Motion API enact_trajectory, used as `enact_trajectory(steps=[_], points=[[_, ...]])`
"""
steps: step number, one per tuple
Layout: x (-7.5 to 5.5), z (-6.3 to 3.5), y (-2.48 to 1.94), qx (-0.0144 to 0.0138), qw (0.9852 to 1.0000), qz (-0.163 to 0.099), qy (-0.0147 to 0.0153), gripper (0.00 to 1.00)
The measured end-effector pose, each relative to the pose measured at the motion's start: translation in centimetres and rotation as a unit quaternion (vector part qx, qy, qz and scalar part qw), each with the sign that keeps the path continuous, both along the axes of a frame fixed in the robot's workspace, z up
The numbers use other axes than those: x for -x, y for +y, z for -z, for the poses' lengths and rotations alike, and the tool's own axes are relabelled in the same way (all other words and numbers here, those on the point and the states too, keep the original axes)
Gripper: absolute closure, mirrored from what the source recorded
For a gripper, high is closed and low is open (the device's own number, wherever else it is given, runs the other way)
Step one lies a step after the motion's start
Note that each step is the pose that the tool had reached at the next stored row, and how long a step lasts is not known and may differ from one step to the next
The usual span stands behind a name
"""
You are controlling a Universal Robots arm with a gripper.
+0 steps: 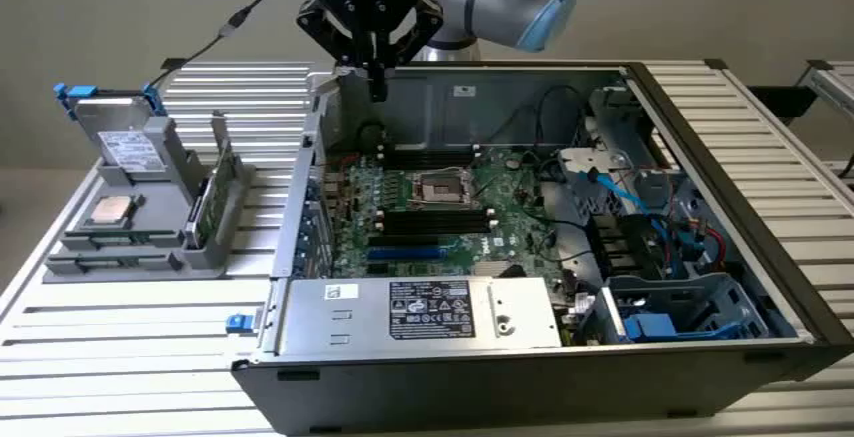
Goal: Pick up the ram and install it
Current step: 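Reach for the ram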
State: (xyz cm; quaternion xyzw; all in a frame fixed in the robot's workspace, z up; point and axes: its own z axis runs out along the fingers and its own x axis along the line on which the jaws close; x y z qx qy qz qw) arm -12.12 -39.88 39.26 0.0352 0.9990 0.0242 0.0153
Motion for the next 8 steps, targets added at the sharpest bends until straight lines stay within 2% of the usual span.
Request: enact_trajectory(steps=[8], points=[[0.06,0.00,0.00,0.0000,1.0000,0.000,-0.0004,0.90]])
